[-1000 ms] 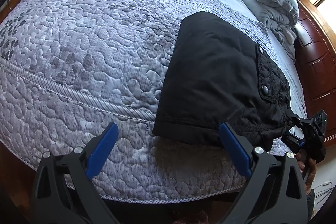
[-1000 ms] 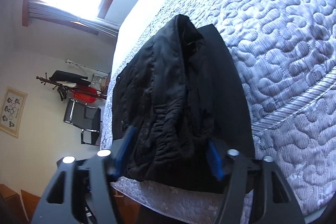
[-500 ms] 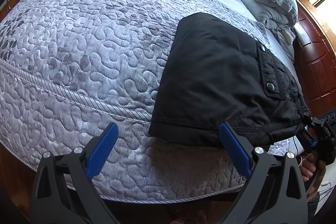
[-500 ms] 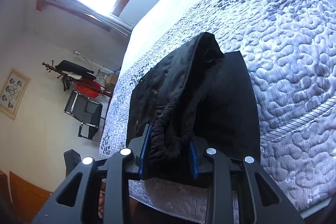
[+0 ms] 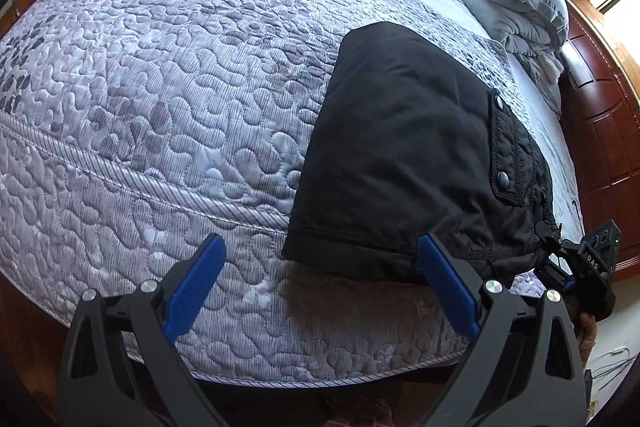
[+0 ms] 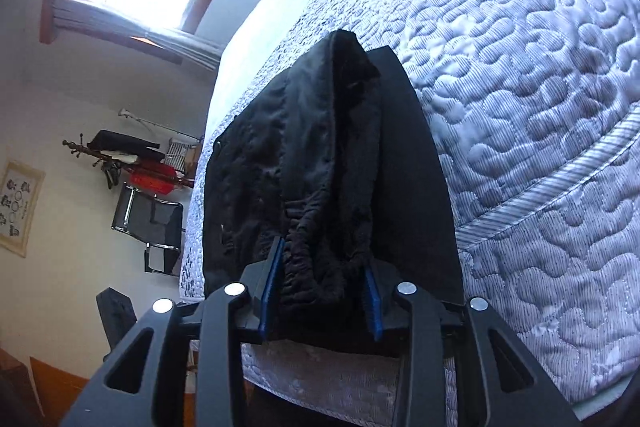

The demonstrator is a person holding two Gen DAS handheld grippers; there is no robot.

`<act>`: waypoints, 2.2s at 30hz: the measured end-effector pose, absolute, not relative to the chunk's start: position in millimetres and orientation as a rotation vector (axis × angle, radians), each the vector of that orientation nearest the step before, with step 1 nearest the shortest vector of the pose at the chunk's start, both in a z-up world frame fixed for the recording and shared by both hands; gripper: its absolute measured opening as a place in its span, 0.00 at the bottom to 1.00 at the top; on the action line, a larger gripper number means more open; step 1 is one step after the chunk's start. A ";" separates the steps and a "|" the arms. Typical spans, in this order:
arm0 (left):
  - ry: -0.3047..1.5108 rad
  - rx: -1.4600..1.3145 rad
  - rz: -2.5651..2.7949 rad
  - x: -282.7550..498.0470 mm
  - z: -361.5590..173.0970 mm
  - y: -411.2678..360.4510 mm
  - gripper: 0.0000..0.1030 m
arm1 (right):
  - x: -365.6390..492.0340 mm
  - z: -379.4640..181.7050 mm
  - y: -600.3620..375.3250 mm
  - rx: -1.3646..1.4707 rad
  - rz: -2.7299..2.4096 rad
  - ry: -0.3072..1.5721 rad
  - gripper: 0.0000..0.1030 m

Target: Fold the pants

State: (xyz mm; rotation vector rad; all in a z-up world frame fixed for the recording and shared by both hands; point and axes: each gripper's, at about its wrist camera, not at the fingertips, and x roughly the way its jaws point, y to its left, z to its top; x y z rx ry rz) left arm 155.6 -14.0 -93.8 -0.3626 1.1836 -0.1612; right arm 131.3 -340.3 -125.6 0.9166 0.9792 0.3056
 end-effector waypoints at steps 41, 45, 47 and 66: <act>1.203 -0.327 -0.263 178.4 -87.3 -16.3 0.94 | 86.0 -120.5 -370.6 0.870 0.251 0.955 0.44; 1.169 -0.336 -0.292 187.2 -71.1 -15.2 0.94 | 85.0 -97.7 -376.3 0.848 0.234 0.919 0.67; 1.149 -0.323 -0.296 191.6 -62.5 -17.4 0.94 | 86.8 -85.2 -382.8 0.829 0.224 0.900 0.78; 1.004 0.037 -0.356 233.1 -25.7 -86.1 0.96 | 144.3 -86.7 -369.9 0.664 0.197 1.000 0.96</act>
